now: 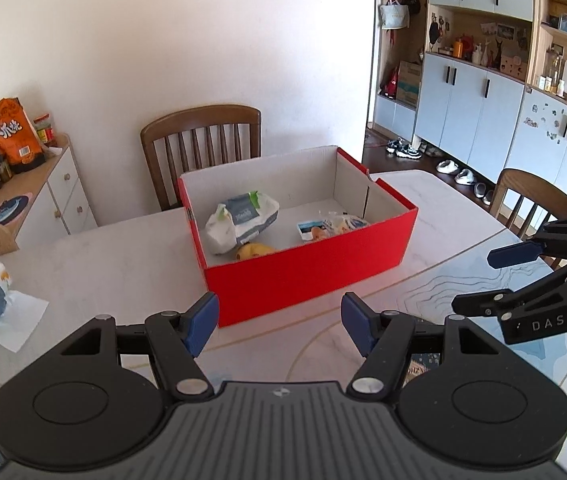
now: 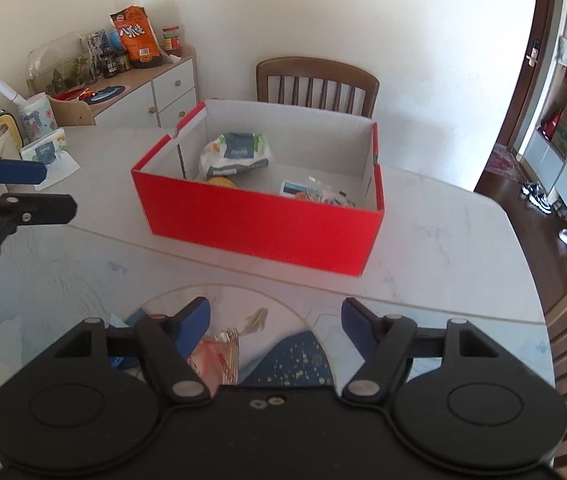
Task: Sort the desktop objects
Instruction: 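Withdraw both tools from the red box back to the item pile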
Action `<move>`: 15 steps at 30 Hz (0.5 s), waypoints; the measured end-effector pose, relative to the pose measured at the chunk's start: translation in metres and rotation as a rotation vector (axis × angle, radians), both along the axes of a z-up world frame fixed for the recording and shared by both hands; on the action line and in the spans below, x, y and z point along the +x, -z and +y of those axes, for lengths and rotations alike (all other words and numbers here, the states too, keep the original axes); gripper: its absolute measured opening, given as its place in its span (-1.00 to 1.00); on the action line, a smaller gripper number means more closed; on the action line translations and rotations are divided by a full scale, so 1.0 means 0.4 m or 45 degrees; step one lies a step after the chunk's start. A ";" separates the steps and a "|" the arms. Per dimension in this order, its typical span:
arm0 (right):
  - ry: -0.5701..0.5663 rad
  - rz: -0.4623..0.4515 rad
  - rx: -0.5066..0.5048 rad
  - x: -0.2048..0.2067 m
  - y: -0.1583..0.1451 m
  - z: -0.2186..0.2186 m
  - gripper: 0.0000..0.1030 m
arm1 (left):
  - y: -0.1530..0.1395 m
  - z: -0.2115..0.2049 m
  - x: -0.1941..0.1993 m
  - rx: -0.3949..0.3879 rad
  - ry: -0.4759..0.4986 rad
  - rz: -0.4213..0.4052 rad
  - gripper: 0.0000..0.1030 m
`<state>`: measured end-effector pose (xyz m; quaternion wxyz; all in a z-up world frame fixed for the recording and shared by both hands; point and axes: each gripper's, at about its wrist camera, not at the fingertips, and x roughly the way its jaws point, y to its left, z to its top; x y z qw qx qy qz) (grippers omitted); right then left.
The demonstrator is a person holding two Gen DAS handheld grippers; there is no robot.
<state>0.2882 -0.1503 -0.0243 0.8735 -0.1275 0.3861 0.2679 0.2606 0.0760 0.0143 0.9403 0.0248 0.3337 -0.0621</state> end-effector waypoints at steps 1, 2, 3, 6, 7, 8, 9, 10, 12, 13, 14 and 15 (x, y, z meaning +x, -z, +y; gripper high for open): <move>0.005 0.005 0.001 -0.002 0.004 -0.003 0.40 | 0.004 0.001 -0.003 -0.004 -0.001 0.002 0.29; 0.010 0.010 0.003 -0.004 0.009 -0.006 0.40 | 0.010 0.002 -0.007 -0.006 -0.001 0.003 0.29; 0.015 0.013 0.004 -0.006 0.012 -0.009 0.40 | 0.018 0.002 -0.011 -0.009 -0.001 0.006 0.29; 0.023 0.023 -0.001 -0.014 0.027 -0.017 0.40 | 0.044 0.000 -0.020 -0.018 0.006 0.033 0.29; 0.027 0.027 -0.008 -0.017 0.034 -0.020 0.40 | 0.055 -0.002 -0.024 -0.018 0.008 0.043 0.29; 0.031 0.032 -0.013 -0.021 0.041 -0.022 0.40 | 0.066 -0.004 -0.027 -0.017 0.010 0.053 0.29; 0.035 0.040 -0.017 -0.025 0.049 -0.024 0.40 | 0.080 -0.006 -0.032 -0.014 0.008 0.067 0.29; 0.042 0.049 -0.022 -0.030 0.059 -0.028 0.40 | 0.092 -0.007 -0.036 -0.014 0.007 0.077 0.29; 0.056 0.056 -0.036 -0.040 0.074 -0.036 0.40 | 0.119 -0.009 -0.044 -0.010 0.001 0.101 0.29; 0.068 0.063 -0.041 -0.045 0.083 -0.040 0.40 | 0.132 -0.010 -0.047 -0.006 -0.003 0.113 0.29; 0.079 0.074 -0.044 -0.050 0.092 -0.045 0.40 | 0.145 -0.010 -0.050 -0.005 -0.006 0.126 0.29; 0.095 0.088 -0.047 -0.055 0.103 -0.050 0.40 | 0.157 -0.010 -0.053 -0.005 -0.008 0.138 0.29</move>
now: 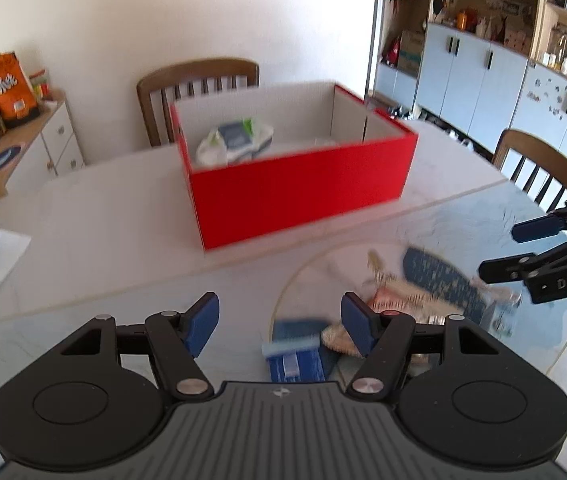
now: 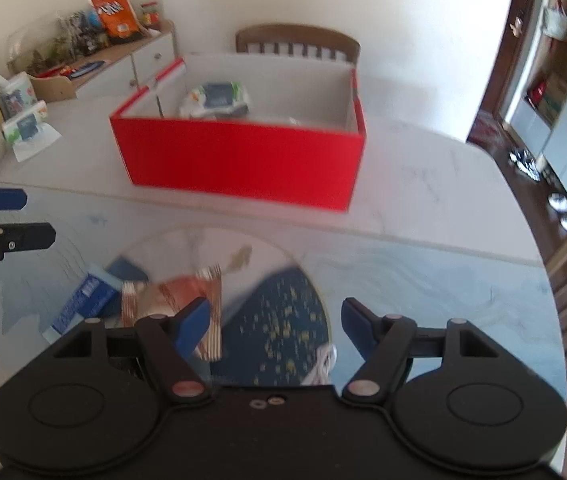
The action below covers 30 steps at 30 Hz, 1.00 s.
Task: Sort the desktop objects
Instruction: 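Withdraw both tools from the red box back to the item pile, then grasp the blue snack packet with the left tool while the right tool grasps the white tea carton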
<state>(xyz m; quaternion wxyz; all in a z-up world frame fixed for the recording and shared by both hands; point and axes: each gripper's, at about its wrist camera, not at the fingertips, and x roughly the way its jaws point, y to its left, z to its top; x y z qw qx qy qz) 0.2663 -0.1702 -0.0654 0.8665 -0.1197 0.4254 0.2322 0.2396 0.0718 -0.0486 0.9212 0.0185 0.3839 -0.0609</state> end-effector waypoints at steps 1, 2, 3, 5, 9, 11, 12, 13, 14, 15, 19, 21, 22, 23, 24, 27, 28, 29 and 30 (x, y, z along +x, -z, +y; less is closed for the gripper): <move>0.017 0.009 -0.002 -0.004 0.008 -0.004 0.40 | 0.013 0.000 -0.002 0.002 -0.005 0.013 0.29; 0.035 0.017 -0.004 -0.009 0.017 -0.009 0.40 | 0.023 0.001 -0.003 0.004 -0.009 0.023 0.29; 0.055 0.022 -0.005 -0.013 0.025 -0.013 0.40 | 0.036 0.001 -0.007 0.009 -0.010 0.032 0.29; 0.101 0.035 -0.006 -0.019 0.041 -0.024 0.40 | 0.054 -0.001 -0.012 0.023 -0.009 0.045 0.29; 0.172 0.061 -0.009 -0.030 0.063 -0.040 0.40 | 0.092 0.000 -0.019 0.032 -0.008 0.074 0.29; 0.200 0.070 -0.012 -0.035 0.069 -0.044 0.40 | 0.108 -0.001 -0.021 0.037 -0.004 0.090 0.29; 0.216 0.078 -0.009 -0.036 0.072 -0.047 0.40 | 0.115 -0.001 -0.022 0.036 -0.003 0.095 0.29; 0.237 0.089 -0.003 -0.037 0.074 -0.052 0.40 | 0.122 -0.001 -0.024 0.034 0.000 0.100 0.29; 0.261 0.103 0.003 -0.037 0.077 -0.057 0.40 | 0.128 -0.002 -0.025 0.033 0.002 0.105 0.29; 0.289 0.120 0.006 -0.037 0.080 -0.061 0.40 | 0.134 -0.003 -0.025 0.033 0.002 0.110 0.29; 0.378 0.193 0.048 -0.033 0.097 -0.072 0.40 | 0.154 -0.008 -0.021 0.030 -0.003 0.130 0.29; 0.397 0.211 0.040 -0.031 0.107 -0.069 0.40 | 0.162 -0.011 -0.016 0.039 -0.007 0.137 0.29; 0.407 0.215 0.032 -0.031 0.113 -0.068 0.40 | 0.167 -0.013 -0.014 0.040 -0.010 0.142 0.29; 0.416 0.222 0.027 -0.031 0.117 -0.067 0.40 | 0.172 -0.012 -0.012 0.037 -0.015 0.147 0.29; 0.424 0.235 0.028 -0.031 0.123 -0.067 0.40 | 0.176 -0.011 -0.010 0.029 -0.019 0.153 0.29; 0.434 0.257 0.045 -0.031 0.133 -0.065 0.40 | 0.187 -0.012 -0.005 0.015 -0.024 0.169 0.29; 0.433 0.268 0.040 -0.029 0.137 -0.062 0.40 | 0.189 -0.014 -0.005 0.016 -0.025 0.169 0.29; 0.436 0.274 0.043 -0.028 0.139 -0.060 0.40 | 0.191 -0.015 -0.003 0.016 -0.026 0.171 0.29; 0.443 0.282 0.050 -0.026 0.139 -0.058 0.40 | 0.193 -0.016 -0.002 0.018 -0.029 0.174 0.29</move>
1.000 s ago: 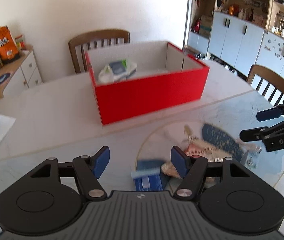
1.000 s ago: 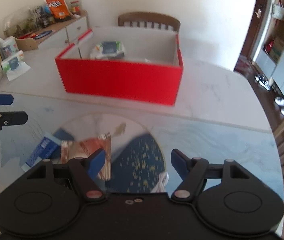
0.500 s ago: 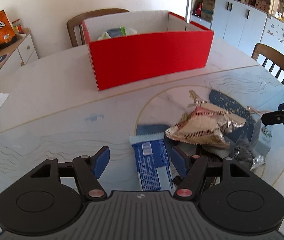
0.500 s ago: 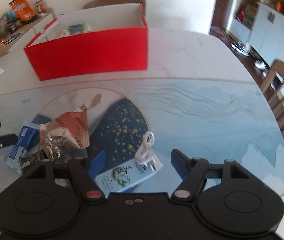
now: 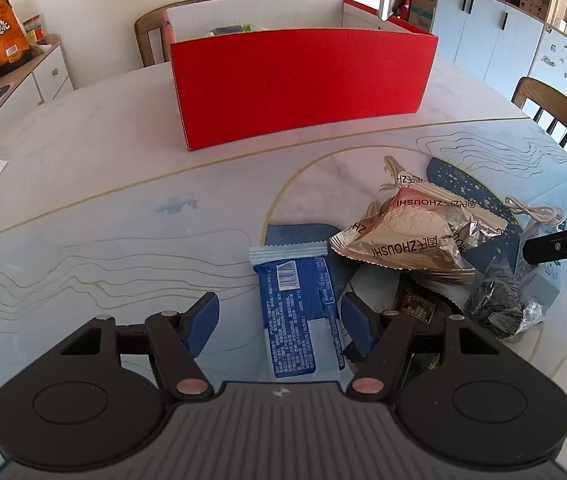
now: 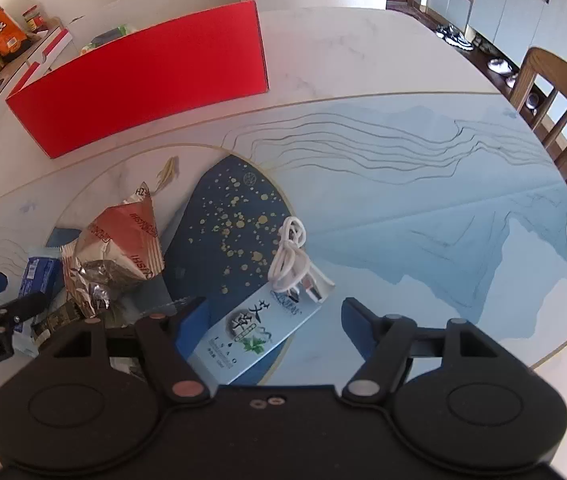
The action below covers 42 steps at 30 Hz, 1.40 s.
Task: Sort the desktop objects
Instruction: 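Grasp the blue snack packet with the left tool while the right tool grasps the white tea carton, then carry the blue packet with the left tool while the right tool carries the carton to the box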
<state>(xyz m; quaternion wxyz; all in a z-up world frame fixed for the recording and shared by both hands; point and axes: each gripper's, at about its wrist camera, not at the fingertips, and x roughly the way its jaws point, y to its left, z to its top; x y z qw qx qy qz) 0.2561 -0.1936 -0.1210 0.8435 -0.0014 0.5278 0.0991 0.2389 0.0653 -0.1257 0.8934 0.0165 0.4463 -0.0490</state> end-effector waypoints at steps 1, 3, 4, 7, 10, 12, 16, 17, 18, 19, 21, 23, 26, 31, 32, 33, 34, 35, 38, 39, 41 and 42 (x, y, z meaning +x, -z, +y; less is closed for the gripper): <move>0.007 0.011 0.011 0.002 0.000 0.003 0.40 | 0.003 0.000 0.001 0.004 -0.001 0.001 0.29; 0.006 0.030 0.012 0.006 0.003 0.012 0.39 | 0.009 -0.001 0.004 0.004 0.000 0.006 0.29; 0.007 0.040 0.005 0.007 0.006 0.016 0.39 | 0.011 -0.002 0.005 0.006 0.001 0.007 0.29; 0.009 0.068 0.005 0.004 0.013 0.024 0.36 | 0.019 -0.002 0.007 0.003 -0.001 0.017 0.29; 0.003 0.076 -0.004 -0.004 0.017 0.027 0.35 | 0.025 -0.002 0.006 0.008 -0.003 0.017 0.29; 0.001 0.069 -0.016 -0.010 0.021 0.023 0.35 | 0.026 -0.003 0.008 0.015 -0.002 0.014 0.29; -0.029 0.041 -0.052 -0.021 0.026 0.019 0.35 | 0.026 -0.007 0.012 0.022 -0.006 0.013 0.26; -0.037 0.034 -0.055 -0.025 0.026 0.017 0.32 | 0.025 -0.009 0.012 0.023 -0.001 0.013 0.23; -0.045 0.027 -0.062 -0.028 0.026 0.016 0.28 | 0.024 -0.010 0.013 0.024 0.004 0.014 0.18; -0.053 0.019 -0.072 -0.031 0.027 0.016 0.25 | 0.023 -0.012 0.013 0.023 0.009 0.015 0.15; -0.076 0.004 -0.096 -0.038 0.028 0.016 0.13 | 0.022 -0.013 0.013 0.020 0.013 0.018 0.06; -0.095 -0.004 -0.109 -0.044 0.027 0.017 0.05 | 0.020 -0.011 0.012 0.016 0.013 0.020 -0.05; -0.118 -0.008 -0.113 -0.048 0.024 0.019 -0.08 | 0.018 -0.008 0.013 0.011 0.013 0.024 -0.21; -0.151 -0.010 -0.112 -0.049 0.017 0.023 -0.39 | 0.015 -0.002 0.011 -0.010 0.004 0.030 -0.27; -0.153 -0.007 -0.110 -0.049 0.016 0.023 -0.39 | 0.015 -0.002 0.010 -0.012 0.004 0.032 -0.27; -0.154 -0.005 -0.106 -0.050 0.015 0.022 -0.40 | 0.014 -0.001 0.010 -0.016 0.001 0.035 -0.28; -0.154 -0.002 -0.099 -0.049 0.014 0.019 -0.40 | 0.013 0.000 0.009 -0.020 -0.001 0.038 -0.28; -0.156 0.002 -0.093 -0.049 0.013 0.017 -0.40 | 0.012 0.001 0.008 -0.023 -0.003 0.042 -0.29; -0.166 0.006 -0.090 -0.053 0.009 0.014 -0.41 | 0.010 0.004 0.005 -0.035 -0.006 0.051 -0.30; -0.173 0.008 -0.091 -0.056 0.008 0.014 -0.41 | 0.010 0.005 0.004 -0.040 -0.007 0.054 -0.30; -0.183 0.017 -0.090 -0.058 0.007 0.013 -0.41 | 0.009 0.006 0.001 -0.050 -0.005 0.059 -0.31; -0.189 0.019 -0.088 -0.061 0.007 0.012 -0.41 | 0.009 0.006 0.000 -0.053 -0.004 0.061 -0.31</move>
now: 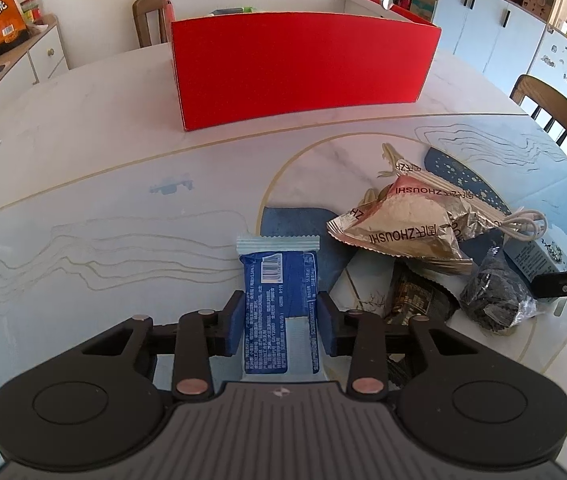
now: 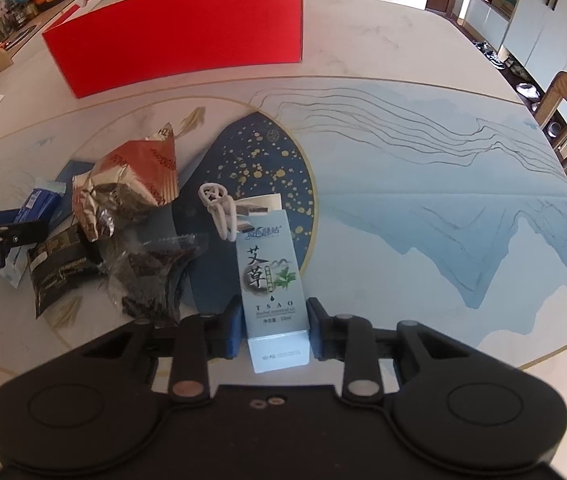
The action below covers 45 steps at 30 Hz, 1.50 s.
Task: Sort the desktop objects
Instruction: 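Carry the blue packet with the left tool while the right tool carries the carton to the box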
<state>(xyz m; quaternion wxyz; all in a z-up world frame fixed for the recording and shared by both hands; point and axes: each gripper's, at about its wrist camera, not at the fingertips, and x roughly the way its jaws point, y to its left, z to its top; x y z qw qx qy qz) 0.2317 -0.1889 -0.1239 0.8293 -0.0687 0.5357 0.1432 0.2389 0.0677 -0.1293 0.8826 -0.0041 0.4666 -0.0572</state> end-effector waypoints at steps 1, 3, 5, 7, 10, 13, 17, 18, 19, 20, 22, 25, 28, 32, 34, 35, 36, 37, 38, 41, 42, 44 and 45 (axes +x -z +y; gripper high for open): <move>-0.006 0.002 0.002 -0.002 0.000 -0.001 -0.42 | 0.000 -0.001 -0.001 -0.003 0.000 0.003 -0.31; -0.016 0.009 0.003 -0.007 0.001 -0.003 -0.42 | -0.002 0.001 -0.005 -0.014 -0.003 0.013 -0.31; -0.024 0.017 0.004 -0.012 0.000 -0.007 -0.42 | -0.004 0.005 -0.008 -0.031 -0.011 0.025 -0.31; -0.024 0.032 0.002 -0.016 -0.001 -0.012 -0.42 | -0.006 0.008 -0.014 -0.045 -0.015 0.032 -0.31; -0.033 0.051 0.004 -0.027 -0.005 -0.019 -0.42 | -0.008 0.011 -0.026 -0.058 -0.014 0.040 -0.31; -0.052 0.069 0.002 -0.042 -0.009 -0.023 -0.42 | -0.010 0.013 -0.043 -0.057 -0.003 0.044 -0.31; -0.067 0.090 -0.005 -0.062 -0.012 -0.029 -0.42 | -0.011 0.022 -0.068 -0.058 -0.001 0.038 -0.31; -0.072 0.092 -0.010 -0.069 -0.012 -0.032 -0.42 | -0.011 0.025 -0.073 -0.057 -0.002 0.038 -0.31; -0.076 0.096 -0.012 -0.076 -0.011 -0.033 -0.42 | -0.009 0.027 -0.079 -0.055 -0.003 0.036 -0.31; -0.079 0.099 -0.013 -0.082 -0.011 -0.036 -0.42 | -0.010 0.029 -0.084 -0.055 -0.004 0.034 -0.31; -0.084 0.106 -0.012 -0.095 -0.010 -0.043 -0.42 | -0.011 0.033 -0.095 -0.059 -0.006 0.034 -0.31; -0.074 0.107 -0.005 -0.110 -0.012 -0.053 -0.42 | -0.013 0.037 -0.108 -0.070 -0.010 0.027 -0.31; -0.059 0.105 0.004 -0.113 -0.018 -0.060 -0.42 | -0.022 0.038 -0.117 -0.081 -0.012 0.015 -0.31; -0.066 0.073 0.014 -0.107 -0.039 -0.059 -0.44 | -0.040 0.039 -0.124 -0.096 -0.005 0.001 -0.31; -0.075 0.044 0.007 -0.101 -0.050 -0.055 -0.46 | -0.049 0.039 -0.125 -0.102 -0.005 -0.010 -0.31; -0.072 0.036 0.006 -0.096 -0.053 -0.055 -0.46 | -0.053 0.039 -0.125 -0.104 -0.005 -0.015 -0.31; -0.068 0.033 0.013 -0.093 -0.056 -0.055 -0.46 | -0.058 0.039 -0.126 -0.108 -0.006 -0.019 -0.31; -0.069 0.027 0.023 -0.090 -0.061 -0.055 -0.46 | -0.062 0.039 -0.126 -0.112 -0.006 -0.020 -0.31; -0.070 0.020 0.028 -0.088 -0.066 -0.055 -0.46 | -0.067 0.038 -0.126 -0.116 -0.007 -0.021 -0.31; -0.064 -0.002 0.044 -0.081 -0.083 -0.054 -0.46 | -0.086 0.034 -0.126 -0.136 -0.004 -0.034 -0.31; -0.061 -0.009 0.053 -0.076 -0.090 -0.053 -0.46 | -0.094 0.031 -0.124 -0.142 -0.002 -0.041 -0.31; -0.055 -0.027 0.076 -0.066 -0.110 -0.052 -0.46 | -0.110 0.025 -0.121 -0.151 0.006 -0.055 -0.31; -0.055 -0.036 0.086 -0.059 -0.118 -0.049 -0.46 | -0.119 0.022 -0.119 -0.156 0.010 -0.062 -0.31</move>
